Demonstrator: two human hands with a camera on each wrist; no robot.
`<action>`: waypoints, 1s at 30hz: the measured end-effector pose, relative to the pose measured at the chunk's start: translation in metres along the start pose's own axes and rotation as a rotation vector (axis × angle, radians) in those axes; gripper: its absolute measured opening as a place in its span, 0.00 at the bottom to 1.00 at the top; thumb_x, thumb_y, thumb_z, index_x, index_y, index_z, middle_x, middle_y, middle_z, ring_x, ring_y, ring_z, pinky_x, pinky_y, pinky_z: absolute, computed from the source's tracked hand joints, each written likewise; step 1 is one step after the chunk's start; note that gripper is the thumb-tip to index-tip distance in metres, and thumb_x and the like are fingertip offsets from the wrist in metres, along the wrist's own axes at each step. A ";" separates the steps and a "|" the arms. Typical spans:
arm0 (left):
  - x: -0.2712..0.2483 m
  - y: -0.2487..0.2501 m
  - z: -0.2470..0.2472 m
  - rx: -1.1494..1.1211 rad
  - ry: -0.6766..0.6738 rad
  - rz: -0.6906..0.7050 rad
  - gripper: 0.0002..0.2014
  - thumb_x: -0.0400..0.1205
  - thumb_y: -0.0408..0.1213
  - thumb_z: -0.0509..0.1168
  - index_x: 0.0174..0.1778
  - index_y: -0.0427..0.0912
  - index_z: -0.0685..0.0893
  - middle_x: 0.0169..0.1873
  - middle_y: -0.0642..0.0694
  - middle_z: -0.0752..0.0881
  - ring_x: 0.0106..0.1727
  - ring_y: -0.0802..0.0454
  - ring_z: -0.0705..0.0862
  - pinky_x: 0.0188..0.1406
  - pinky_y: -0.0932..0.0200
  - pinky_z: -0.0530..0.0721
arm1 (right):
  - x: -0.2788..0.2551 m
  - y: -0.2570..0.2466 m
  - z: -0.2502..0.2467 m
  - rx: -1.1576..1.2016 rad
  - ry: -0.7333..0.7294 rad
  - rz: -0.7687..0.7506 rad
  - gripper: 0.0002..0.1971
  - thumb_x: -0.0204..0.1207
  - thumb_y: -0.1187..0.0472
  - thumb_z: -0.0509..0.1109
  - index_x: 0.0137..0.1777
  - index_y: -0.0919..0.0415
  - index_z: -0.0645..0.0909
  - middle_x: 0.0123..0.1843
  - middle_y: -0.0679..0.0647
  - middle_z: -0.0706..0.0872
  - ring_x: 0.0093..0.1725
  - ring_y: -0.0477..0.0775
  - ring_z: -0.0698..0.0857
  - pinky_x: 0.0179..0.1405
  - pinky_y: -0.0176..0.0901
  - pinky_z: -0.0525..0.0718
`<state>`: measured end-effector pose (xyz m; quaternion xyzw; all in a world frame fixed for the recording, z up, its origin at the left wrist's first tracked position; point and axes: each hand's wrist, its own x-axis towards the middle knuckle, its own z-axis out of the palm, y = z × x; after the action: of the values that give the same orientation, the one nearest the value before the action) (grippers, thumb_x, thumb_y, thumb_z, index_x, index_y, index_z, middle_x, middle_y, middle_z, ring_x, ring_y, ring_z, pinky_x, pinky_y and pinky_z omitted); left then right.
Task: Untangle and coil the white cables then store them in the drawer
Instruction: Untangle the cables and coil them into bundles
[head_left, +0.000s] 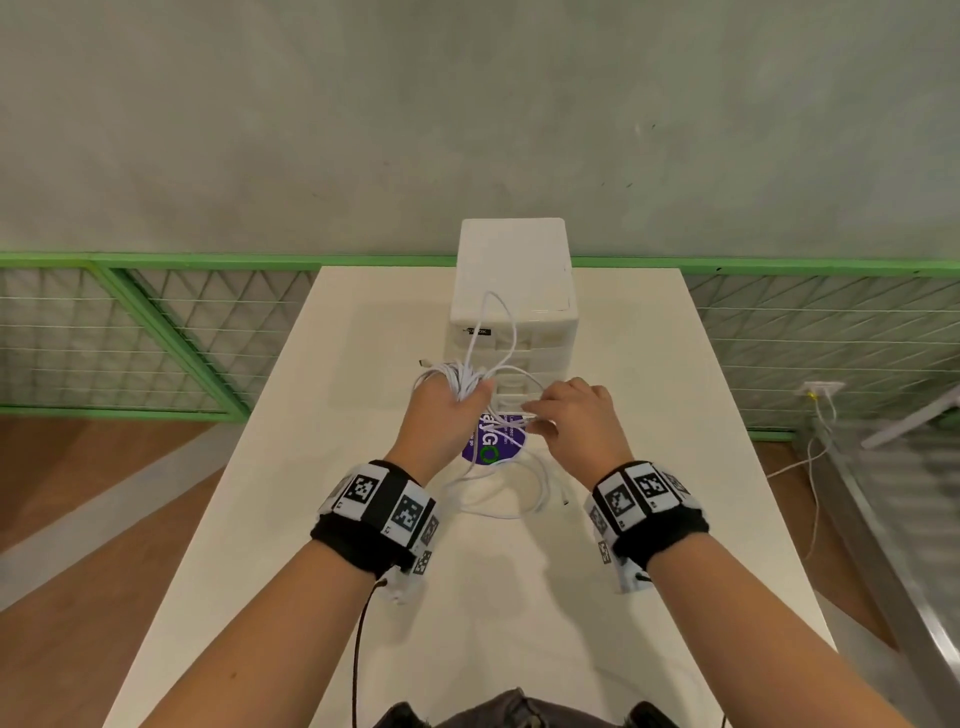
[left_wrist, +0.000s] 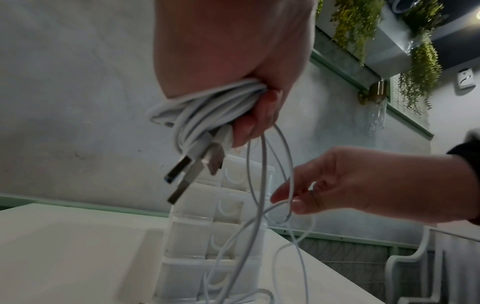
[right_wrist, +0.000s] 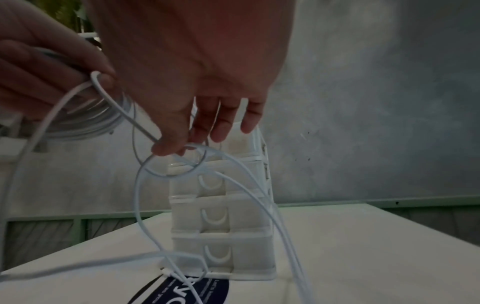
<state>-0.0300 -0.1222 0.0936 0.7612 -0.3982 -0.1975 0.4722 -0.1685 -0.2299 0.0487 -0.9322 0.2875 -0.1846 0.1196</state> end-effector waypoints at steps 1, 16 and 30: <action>0.000 -0.002 -0.001 0.002 0.008 -0.010 0.20 0.81 0.40 0.64 0.25 0.39 0.69 0.23 0.41 0.71 0.23 0.53 0.70 0.22 0.66 0.67 | 0.002 0.001 -0.003 0.022 -0.012 -0.003 0.09 0.72 0.58 0.72 0.51 0.55 0.89 0.47 0.57 0.88 0.52 0.63 0.81 0.48 0.48 0.65; 0.008 -0.066 -0.073 -0.137 0.323 -0.370 0.12 0.79 0.37 0.66 0.32 0.37 0.74 0.23 0.41 0.73 0.23 0.48 0.69 0.23 0.59 0.68 | -0.017 0.063 -0.043 0.554 0.709 0.889 0.09 0.80 0.60 0.62 0.53 0.63 0.81 0.53 0.60 0.86 0.49 0.56 0.81 0.50 0.43 0.75; -0.012 -0.020 -0.044 -0.125 -0.032 -0.174 0.15 0.82 0.39 0.65 0.34 0.32 0.80 0.15 0.49 0.72 0.13 0.56 0.66 0.17 0.64 0.65 | -0.011 0.009 -0.035 0.211 0.390 0.363 0.34 0.75 0.53 0.69 0.78 0.62 0.61 0.80 0.63 0.63 0.79 0.61 0.60 0.78 0.51 0.56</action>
<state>0.0005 -0.0834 0.0962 0.7587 -0.3252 -0.2743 0.4933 -0.1953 -0.2348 0.0745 -0.7948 0.4464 -0.3648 0.1894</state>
